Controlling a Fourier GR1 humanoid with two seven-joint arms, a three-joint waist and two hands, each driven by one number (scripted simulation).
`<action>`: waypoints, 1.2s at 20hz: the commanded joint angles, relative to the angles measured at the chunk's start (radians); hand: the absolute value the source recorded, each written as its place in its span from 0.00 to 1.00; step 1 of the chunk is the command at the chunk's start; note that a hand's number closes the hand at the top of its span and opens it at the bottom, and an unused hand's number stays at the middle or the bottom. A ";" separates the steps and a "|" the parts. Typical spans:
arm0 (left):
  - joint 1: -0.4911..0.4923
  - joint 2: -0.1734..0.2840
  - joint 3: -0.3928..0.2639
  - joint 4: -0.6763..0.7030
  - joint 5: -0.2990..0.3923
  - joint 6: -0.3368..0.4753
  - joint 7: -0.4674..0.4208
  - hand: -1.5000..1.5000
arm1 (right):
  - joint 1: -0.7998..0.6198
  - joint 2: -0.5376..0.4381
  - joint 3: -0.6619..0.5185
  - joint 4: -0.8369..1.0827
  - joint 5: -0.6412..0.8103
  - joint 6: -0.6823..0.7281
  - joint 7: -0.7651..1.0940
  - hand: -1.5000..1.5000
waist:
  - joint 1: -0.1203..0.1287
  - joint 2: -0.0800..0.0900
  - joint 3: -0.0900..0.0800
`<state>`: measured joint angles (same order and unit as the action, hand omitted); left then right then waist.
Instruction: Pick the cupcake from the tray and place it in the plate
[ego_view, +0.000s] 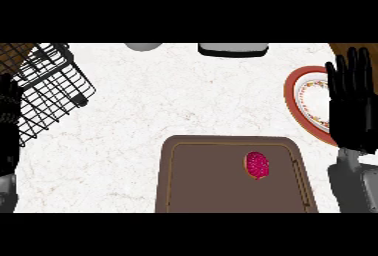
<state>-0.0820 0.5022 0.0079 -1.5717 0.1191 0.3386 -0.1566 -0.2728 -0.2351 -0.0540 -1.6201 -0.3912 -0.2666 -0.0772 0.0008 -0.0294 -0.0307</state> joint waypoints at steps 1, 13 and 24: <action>-0.011 -0.018 0.005 0.010 0.042 -0.044 0.036 0.50 | 0.052 -0.030 0.033 -0.063 0.024 0.040 0.019 1.00 | -0.008 0.027 0.030; -0.001 -0.142 -0.166 0.094 0.091 -0.100 0.277 0.50 | 0.411 -0.059 0.063 0.124 0.225 0.112 -0.426 0.00 | -0.030 0.031 0.034; -0.103 -0.116 -0.076 0.209 0.126 -0.214 0.287 0.50 | 0.513 -0.238 0.190 -0.075 0.522 0.111 -0.191 0.00 | -0.014 0.029 0.029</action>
<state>-0.1399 0.3809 -0.0988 -1.4194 0.2309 0.1618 0.1248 0.1909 -0.4204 0.1150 -1.5712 0.0699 -0.1596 -0.3861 -0.0104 0.0001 -0.0003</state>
